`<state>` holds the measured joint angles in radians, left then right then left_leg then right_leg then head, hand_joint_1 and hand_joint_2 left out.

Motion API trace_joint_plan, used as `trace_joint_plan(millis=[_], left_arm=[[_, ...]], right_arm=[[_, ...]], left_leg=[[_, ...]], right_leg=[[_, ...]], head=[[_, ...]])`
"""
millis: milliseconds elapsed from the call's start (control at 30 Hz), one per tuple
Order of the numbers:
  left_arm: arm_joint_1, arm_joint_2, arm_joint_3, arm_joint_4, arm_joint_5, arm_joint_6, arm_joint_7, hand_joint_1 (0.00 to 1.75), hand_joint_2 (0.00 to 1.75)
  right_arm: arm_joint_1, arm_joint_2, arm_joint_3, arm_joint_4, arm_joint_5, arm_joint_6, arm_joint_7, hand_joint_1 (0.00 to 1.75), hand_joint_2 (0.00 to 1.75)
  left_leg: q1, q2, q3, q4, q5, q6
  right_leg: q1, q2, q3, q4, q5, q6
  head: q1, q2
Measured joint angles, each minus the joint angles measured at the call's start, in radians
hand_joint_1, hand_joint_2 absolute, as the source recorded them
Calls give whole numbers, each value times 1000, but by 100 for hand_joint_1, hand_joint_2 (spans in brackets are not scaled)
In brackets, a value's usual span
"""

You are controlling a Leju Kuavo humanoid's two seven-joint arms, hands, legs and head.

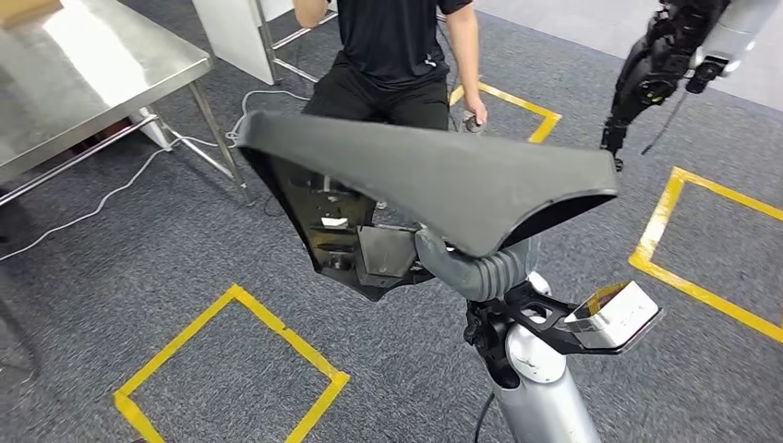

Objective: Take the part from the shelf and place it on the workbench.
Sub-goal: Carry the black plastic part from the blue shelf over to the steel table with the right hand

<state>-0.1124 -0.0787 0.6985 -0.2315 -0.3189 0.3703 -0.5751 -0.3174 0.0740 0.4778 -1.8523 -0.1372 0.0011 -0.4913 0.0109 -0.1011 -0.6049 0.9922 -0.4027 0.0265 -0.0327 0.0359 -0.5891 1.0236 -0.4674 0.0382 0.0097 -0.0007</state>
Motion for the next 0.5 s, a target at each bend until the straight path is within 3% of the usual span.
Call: trace_joint_plan(millis=[100,267,300,400,433,500], left_arm=[[3,0,1,0,0,0,0,0,175],[5,0,2,0,-2,0,0,0,175],[5,0,1,0,-8,-4,2,0,175],[-14,1,-12,0,-56,-64,-3,0,175],[-21,1,-19,0,-69,-84,-4,0,175],[-29,2,-31,-5,-82,-100,4,0,175]], right_arm=[[0,2,-1,1,1,0,0,175,175],[0,3,-2,1,2,0,0,175,175],[0,4,-5,0,8,-3,0,175,175],[37,-12,-59,-24,46,-39,-16,175,175],[57,-23,-80,-36,57,-53,-29,175,175],[91,-42,-106,-51,69,-70,-59,175,175]], left_leg=[[0,-11,-10,8,-3,-13],[2,-15,-11,6,-2,-16],[3,4,-16,19,-10,-19],[8,89,-135,263,-117,-30],[9,99,-159,311,-131,-28],[3,113,-99,199,-70,-12]], right_leg=[[2,2,9,-20,11,-18],[6,-2,8,-20,12,-23],[5,-8,10,-21,12,-30],[15,-62,18,-23,8,-58],[21,-78,20,-23,5,-64],[27,-96,25,-23,1,-65]], head=[[-4,0],[-3,0],[-5,0],[-14,0],[-15,0],[-15,0]])
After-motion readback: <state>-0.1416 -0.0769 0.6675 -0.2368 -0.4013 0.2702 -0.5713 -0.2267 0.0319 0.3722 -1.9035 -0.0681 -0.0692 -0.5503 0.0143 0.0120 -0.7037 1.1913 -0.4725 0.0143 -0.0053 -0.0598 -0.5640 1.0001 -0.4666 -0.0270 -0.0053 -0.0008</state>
